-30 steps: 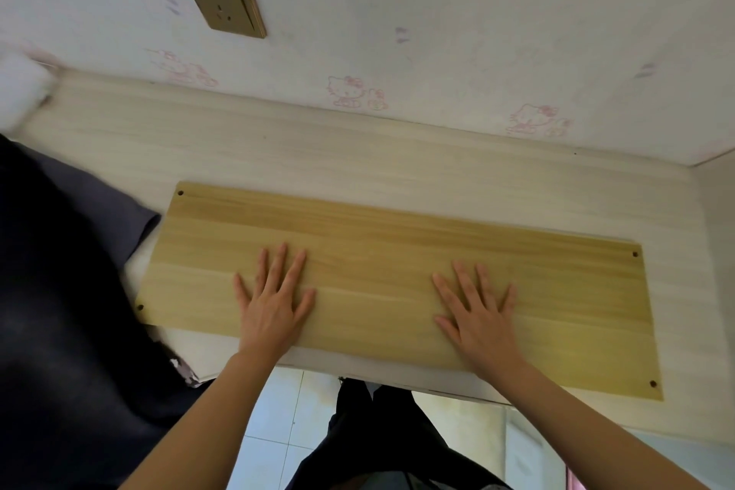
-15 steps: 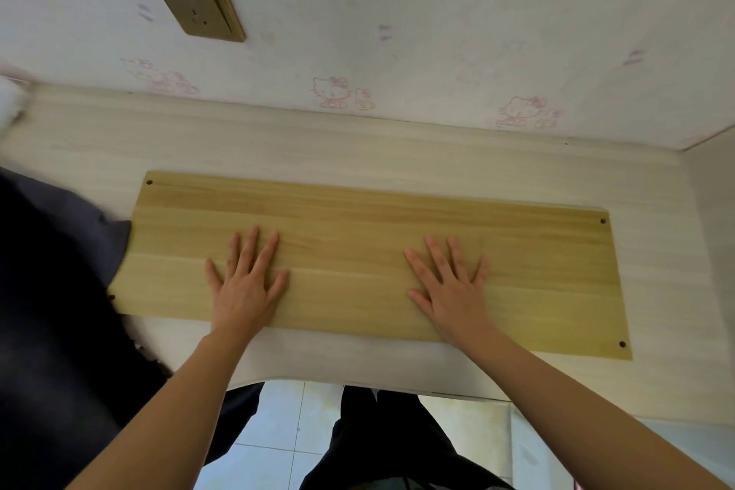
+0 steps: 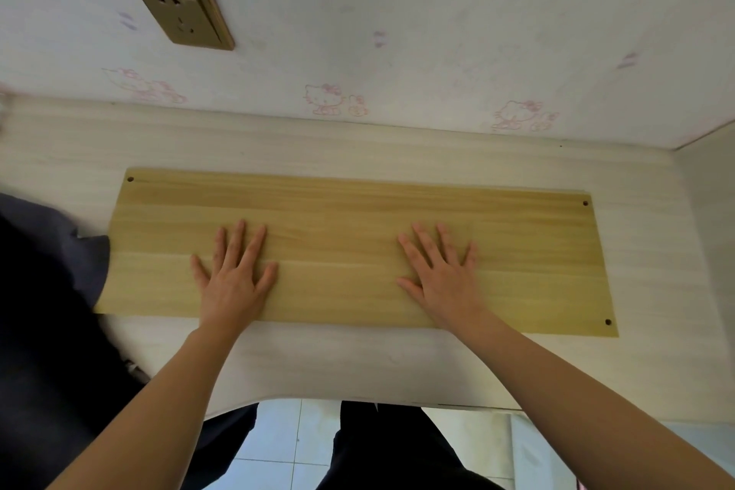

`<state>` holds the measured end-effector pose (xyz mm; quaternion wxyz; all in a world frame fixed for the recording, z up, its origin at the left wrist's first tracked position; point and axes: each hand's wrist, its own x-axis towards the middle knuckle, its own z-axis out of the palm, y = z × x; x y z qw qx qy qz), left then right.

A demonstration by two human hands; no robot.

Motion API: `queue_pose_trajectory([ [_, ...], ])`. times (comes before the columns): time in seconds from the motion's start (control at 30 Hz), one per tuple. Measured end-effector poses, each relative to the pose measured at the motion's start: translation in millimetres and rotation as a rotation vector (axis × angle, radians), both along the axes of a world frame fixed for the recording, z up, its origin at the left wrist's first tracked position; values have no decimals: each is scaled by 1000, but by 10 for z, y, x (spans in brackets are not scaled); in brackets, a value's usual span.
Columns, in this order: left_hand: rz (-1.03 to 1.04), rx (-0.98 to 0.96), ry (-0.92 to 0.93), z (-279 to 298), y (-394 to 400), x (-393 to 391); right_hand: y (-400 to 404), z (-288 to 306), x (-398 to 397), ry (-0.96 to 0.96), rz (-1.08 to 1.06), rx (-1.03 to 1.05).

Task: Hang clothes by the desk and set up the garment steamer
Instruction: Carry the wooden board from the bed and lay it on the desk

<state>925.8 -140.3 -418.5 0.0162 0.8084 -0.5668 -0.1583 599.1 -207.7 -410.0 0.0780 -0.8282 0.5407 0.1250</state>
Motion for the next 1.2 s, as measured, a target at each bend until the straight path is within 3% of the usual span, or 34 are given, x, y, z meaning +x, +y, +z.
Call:
queue_pose_trajectory([
  [0.23,-1,-1,-11,16,-6,-9,-2,-40,-193,3,-201,-25],
  [0.6,-5,56,-110,22,-88,-65,-69,37,-168,33,-195,41],
  [0.73,110,86,-64,146,-141,-342,21,129,-224,-4,-197,71],
  [0.97,47,153,-26,186,160,-971,322,165,-425,17,-122,132],
  [1.2,25,156,-2,171,314,-907,523,191,-391,-10,-143,161],
])
